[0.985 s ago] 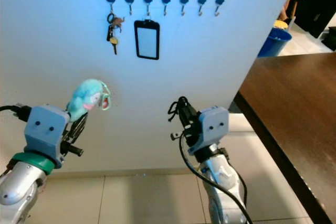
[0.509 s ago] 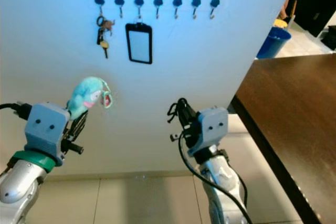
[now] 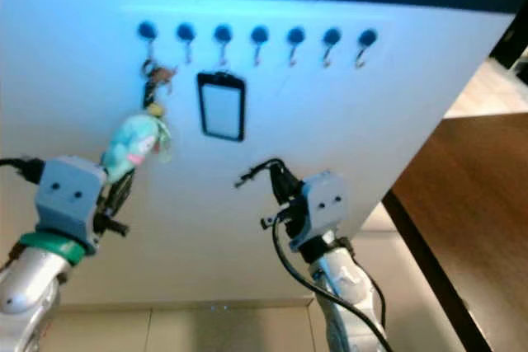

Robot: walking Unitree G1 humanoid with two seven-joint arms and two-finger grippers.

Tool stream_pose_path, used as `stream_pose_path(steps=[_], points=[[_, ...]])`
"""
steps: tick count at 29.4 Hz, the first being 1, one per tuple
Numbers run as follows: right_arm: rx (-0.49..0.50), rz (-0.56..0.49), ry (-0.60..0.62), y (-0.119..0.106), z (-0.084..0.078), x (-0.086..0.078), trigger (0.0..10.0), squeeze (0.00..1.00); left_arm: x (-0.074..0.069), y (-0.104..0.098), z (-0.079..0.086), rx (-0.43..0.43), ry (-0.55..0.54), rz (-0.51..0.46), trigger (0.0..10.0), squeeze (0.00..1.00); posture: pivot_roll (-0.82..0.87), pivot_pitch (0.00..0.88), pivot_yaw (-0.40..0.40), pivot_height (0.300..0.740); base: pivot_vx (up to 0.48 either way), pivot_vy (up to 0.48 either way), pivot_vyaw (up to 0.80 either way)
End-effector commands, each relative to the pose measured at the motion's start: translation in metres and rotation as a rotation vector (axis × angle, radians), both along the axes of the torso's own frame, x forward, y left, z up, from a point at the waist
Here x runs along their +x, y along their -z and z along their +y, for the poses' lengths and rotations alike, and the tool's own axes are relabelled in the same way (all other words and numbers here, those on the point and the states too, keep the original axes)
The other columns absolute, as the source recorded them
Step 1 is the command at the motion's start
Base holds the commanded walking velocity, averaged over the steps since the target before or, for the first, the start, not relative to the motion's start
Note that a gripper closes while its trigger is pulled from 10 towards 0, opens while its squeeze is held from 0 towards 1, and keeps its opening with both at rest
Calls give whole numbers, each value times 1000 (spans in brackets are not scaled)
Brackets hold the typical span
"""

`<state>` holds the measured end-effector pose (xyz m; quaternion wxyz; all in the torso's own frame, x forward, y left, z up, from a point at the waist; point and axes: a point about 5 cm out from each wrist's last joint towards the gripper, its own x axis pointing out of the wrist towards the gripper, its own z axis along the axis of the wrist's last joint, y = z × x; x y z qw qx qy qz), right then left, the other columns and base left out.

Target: Hang keys on a hook

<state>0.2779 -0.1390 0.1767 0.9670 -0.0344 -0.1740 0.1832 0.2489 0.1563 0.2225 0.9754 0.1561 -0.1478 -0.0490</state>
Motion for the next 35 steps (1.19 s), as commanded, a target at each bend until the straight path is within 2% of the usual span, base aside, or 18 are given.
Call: stream_pose_path(steps=[1, 8, 12, 18, 21, 25, 31, 35], points=[[-7, 0, -1, 2, 0, -6, 10000, 0, -9, -2, 6, -6, -13, -19, 10000, 0, 100, 99, 51, 740, 0, 0, 0], [-32, 9, 67, 13, -10, -20, 10000, 0, -18, 1, 6, 11, 27, -6, 10000, 0, 91, 113, 51, 740, 0, 0, 0], [-39, 0, 79, 13, -12, -20, 10000, 0, -20, 2, 3, 22, 59, 4, 10000, 0, 87, 115, 54, 740, 0, 0, 0], [-51, -93, 91, -10, -13, -7, 10000, 0, -22, 0, 0, 43, 98, 1, 10000, 0, 89, 114, 60, 740, 0, 0, 0], [-53, -144, 84, -25, -13, -1, 10000, 0, -24, -9, 1, 59, 89, -39, 10000, 0, 95, 115, 59, 740, 0, 0, 0], [-50, -165, 81, -32, -13, 0, 10000, 0, -24, -16, 2, 74, 77, -73, 10000, 0, 97, 114, 59, 740, 0, 0, 0], [-33, -275, 57, -66, -9, 2, 10000, 0, -20, -35, 3, 64, 57, -154, 10000, 0, 96, 122, 61, 740, 0, 0, 0], [-19, -302, 45, -74, -7, 2, 10000, 0, -18, -39, 2, 57, 56, -169, 10000, 0, 93, 122, 62, 740, 0, 0, 0]])
